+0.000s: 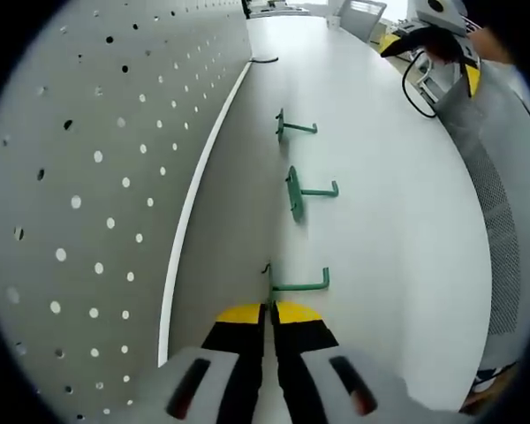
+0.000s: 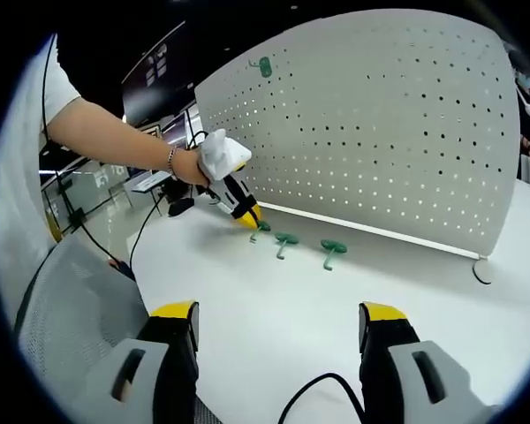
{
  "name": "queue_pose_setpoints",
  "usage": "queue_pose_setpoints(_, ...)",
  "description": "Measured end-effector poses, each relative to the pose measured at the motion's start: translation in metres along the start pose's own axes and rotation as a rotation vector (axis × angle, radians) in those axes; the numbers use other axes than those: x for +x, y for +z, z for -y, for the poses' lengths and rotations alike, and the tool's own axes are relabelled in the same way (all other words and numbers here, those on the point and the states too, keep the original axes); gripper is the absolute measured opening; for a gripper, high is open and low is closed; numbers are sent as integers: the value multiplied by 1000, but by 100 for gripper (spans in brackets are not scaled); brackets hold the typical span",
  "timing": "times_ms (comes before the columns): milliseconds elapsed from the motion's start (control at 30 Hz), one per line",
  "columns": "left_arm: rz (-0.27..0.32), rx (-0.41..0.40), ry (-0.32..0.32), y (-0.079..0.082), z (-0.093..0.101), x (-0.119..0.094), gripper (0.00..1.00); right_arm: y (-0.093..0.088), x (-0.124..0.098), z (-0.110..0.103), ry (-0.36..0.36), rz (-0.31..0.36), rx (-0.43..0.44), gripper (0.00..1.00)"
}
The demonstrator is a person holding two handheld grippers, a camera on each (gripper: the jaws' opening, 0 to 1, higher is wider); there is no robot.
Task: Insert the hook assembly into the mounting plate slot until the hook locks in place.
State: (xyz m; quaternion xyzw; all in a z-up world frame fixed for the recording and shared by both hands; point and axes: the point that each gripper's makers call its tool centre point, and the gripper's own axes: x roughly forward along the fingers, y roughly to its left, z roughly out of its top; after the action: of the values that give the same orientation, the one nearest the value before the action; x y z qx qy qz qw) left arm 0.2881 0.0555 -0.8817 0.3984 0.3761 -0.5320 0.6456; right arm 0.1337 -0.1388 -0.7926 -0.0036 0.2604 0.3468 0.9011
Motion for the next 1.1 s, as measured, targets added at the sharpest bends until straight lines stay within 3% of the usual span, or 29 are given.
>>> queue_pose_setpoints(567, 26, 24, 43, -1, 0, -1, 2, 1, -1, 0, -4, 3, 4, 71)
queue_pose_setpoints(700, 74, 22, 59, 0, 2, -4, 2, 2, -1, 1, -8, 9, 7, 71)
queue_pose_setpoints(1100, 208, -102, 90, 8, -3, -16, 1, 5, 0, 1, -5, 16, 4, 71)
